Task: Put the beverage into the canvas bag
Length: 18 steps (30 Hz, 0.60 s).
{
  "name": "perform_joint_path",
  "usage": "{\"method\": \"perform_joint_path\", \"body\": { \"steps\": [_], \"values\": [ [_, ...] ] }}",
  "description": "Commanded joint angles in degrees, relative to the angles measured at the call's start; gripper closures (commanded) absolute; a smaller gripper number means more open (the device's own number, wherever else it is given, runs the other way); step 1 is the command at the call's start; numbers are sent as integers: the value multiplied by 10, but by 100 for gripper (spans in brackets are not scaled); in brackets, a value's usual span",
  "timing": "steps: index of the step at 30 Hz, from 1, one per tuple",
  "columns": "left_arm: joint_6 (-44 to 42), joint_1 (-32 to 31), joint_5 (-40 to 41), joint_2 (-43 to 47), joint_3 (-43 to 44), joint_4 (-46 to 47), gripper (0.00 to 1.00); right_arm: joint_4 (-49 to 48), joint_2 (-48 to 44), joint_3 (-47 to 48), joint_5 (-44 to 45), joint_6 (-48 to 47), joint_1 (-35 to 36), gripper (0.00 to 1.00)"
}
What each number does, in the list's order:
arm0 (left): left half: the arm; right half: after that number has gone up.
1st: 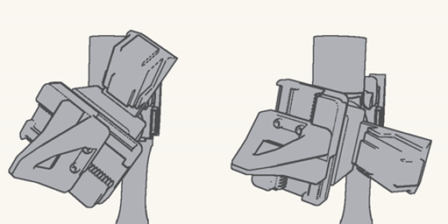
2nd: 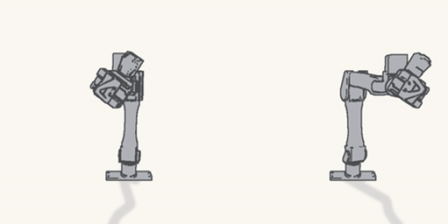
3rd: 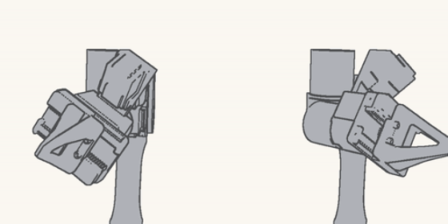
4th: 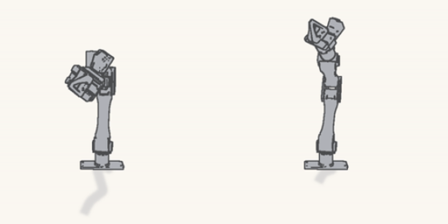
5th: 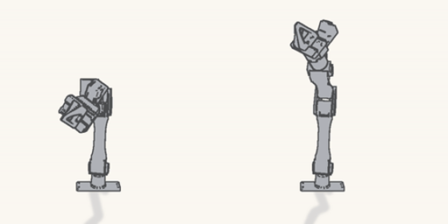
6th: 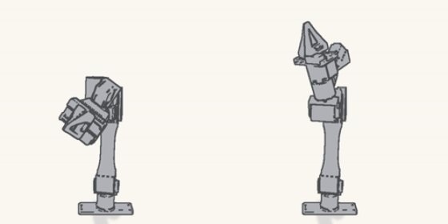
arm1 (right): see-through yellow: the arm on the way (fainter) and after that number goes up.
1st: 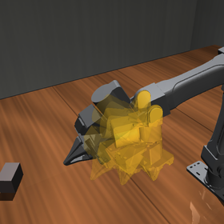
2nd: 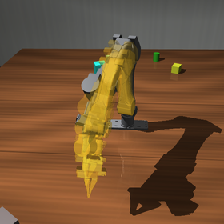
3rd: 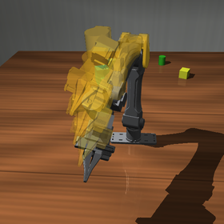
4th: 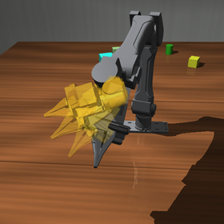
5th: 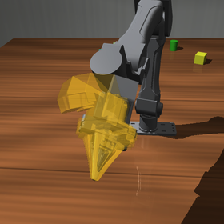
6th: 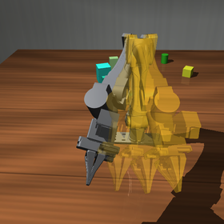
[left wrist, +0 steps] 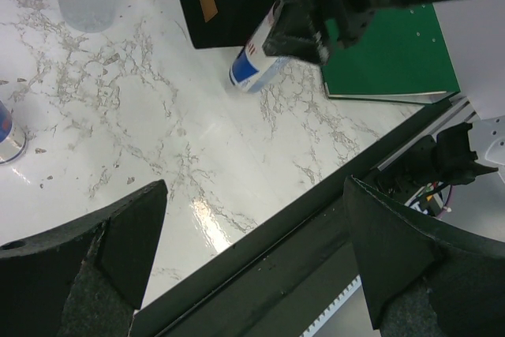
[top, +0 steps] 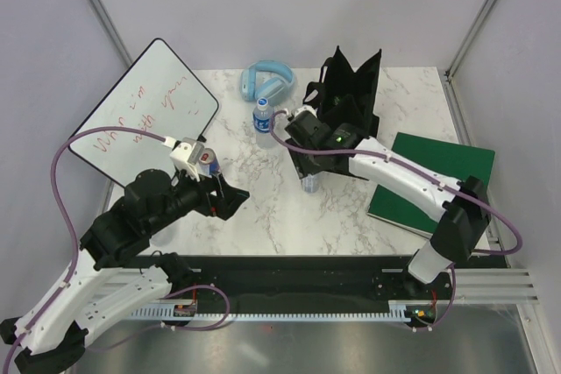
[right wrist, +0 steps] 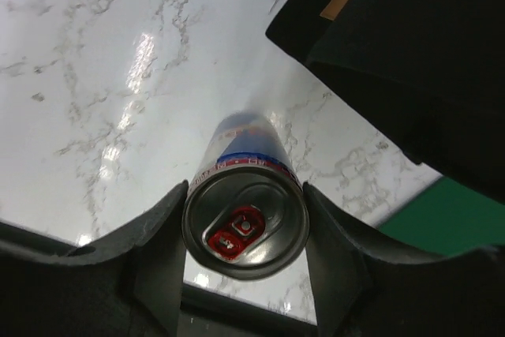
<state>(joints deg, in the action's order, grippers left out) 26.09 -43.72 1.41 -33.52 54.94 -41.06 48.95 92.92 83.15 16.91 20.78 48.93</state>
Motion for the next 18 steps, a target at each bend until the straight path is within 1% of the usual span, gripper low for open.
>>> {"method": "perform_joint_path", "body": {
  "steps": [1, 2, 3, 5, 6, 8, 9, 11, 13, 15, 18],
  "values": [
    [-7, 1, 5, 5, 8, 0, 0, 71, -47, 178, 17, -32, 3, 100],
    [-6, 1, 5, 5, 7, 1, 0, 83, -36, 207, 6, -39, 2, 100],
    [-5, 1, 5, 6, 7, 0, 0, 109, -28, 270, 8, -43, 2, 100],
    [-4, 1, 4, 6, 6, 1, 0, 154, 8, 344, 25, -50, 1, 100],
    [-3, 2, 4, 7, 5, 0, 0, 167, 22, 421, 33, -59, -1, 100],
    [-2, 2, 3, 8, 6, 0, 0, 190, 62, 494, 55, -68, -11, 100],
    [-2, 2, 2, 9, 6, 0, 0, 193, 73, 556, 58, -77, -29, 100],
    [-3, 1, 0, 11, 6, -1, 0, 186, 94, 604, 61, -84, -54, 100],
    [-4, 2, 1, 16, 6, -1, 0, 168, 95, 605, 63, -93, -101, 100],
    [-6, 1, 2, 19, 6, -3, 0, 125, 83, 576, 53, -100, -142, 100],
    [-8, 1, 5, 21, 6, -8, 0, 78, 62, 553, 58, -108, -170, 100]
  ]
}}
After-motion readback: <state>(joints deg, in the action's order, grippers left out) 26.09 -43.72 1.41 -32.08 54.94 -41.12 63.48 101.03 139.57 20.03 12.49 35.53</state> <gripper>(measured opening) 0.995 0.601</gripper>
